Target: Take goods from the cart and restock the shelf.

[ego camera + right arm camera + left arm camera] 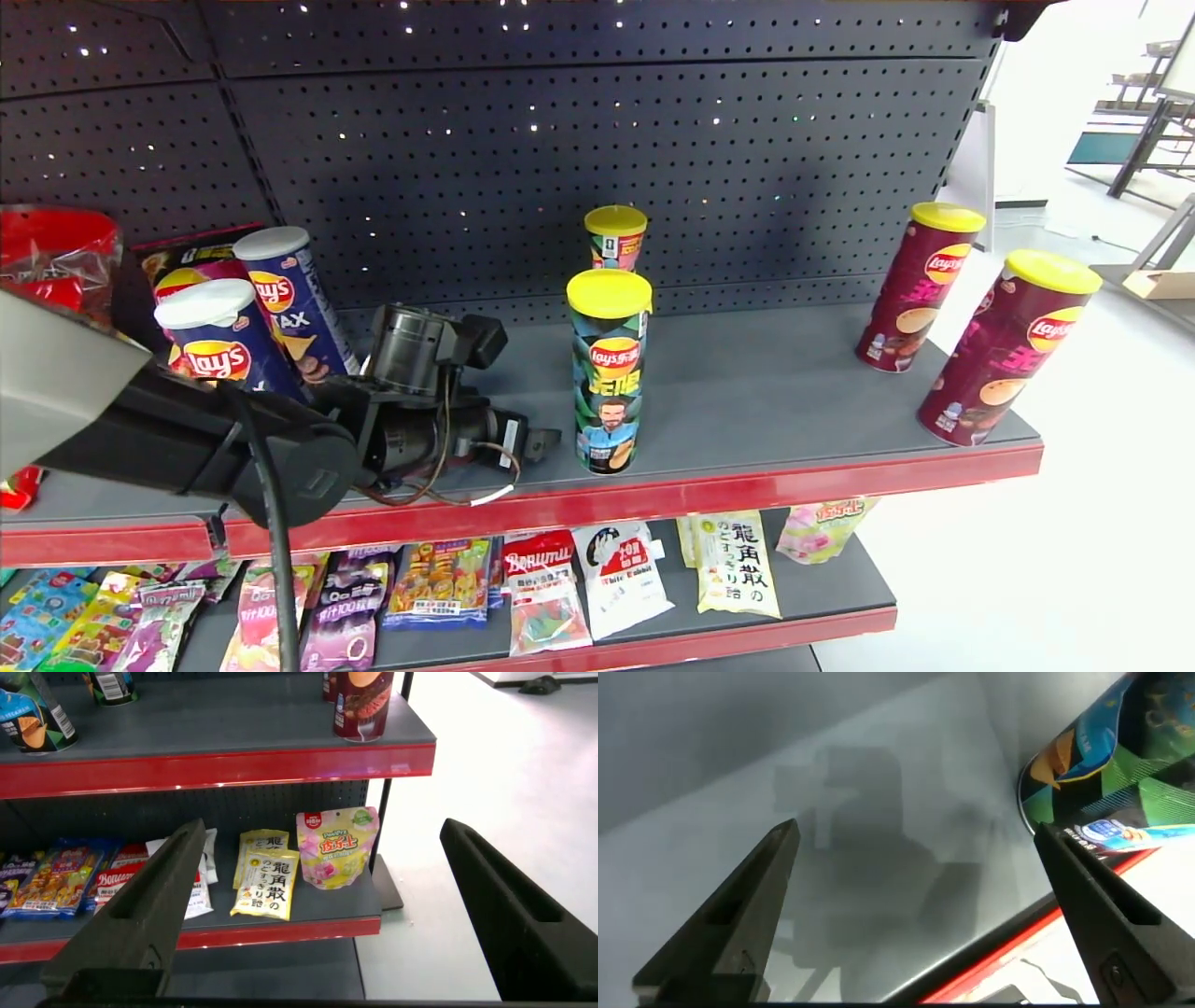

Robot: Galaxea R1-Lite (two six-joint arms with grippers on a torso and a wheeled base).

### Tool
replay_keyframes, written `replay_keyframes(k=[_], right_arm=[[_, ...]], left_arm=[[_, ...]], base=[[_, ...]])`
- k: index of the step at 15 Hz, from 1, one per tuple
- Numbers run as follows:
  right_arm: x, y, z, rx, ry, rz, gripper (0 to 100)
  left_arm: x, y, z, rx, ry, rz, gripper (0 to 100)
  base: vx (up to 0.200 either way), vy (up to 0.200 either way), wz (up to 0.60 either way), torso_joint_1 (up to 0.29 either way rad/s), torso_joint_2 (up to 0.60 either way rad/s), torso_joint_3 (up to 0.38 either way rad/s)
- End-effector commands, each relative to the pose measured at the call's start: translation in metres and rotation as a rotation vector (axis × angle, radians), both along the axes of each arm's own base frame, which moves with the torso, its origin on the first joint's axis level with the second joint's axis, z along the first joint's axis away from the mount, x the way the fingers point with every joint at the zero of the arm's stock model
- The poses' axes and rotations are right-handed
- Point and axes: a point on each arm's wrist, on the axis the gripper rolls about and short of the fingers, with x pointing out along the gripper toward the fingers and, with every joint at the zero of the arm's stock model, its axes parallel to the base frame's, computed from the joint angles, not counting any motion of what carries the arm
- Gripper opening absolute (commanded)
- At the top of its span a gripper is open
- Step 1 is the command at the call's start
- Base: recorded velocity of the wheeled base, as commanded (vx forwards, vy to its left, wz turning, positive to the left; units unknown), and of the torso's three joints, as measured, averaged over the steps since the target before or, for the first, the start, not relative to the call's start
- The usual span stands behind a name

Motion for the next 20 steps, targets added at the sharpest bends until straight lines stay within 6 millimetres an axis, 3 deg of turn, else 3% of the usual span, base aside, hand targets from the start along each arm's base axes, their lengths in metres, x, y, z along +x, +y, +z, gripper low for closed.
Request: replay_keyframes(k=[1, 20], right_arm=[[0.0, 0.0, 0.0, 0.0, 0.0, 0.0, 100], [0.0, 0.0, 0.0, 0.0, 0.0, 0.001, 100]], left_arm=[[0.004, -0.003, -0.005, 0.005, 0.008, -0.001, 100], [0.015, -0.011, -0.016, 0.017, 0.022, -0.005, 100]], base=[[0.0, 0.0, 0.0, 0.0, 0.0, 0.0], [0.0, 0.0, 0.0, 0.0, 0.0, 0.0]])
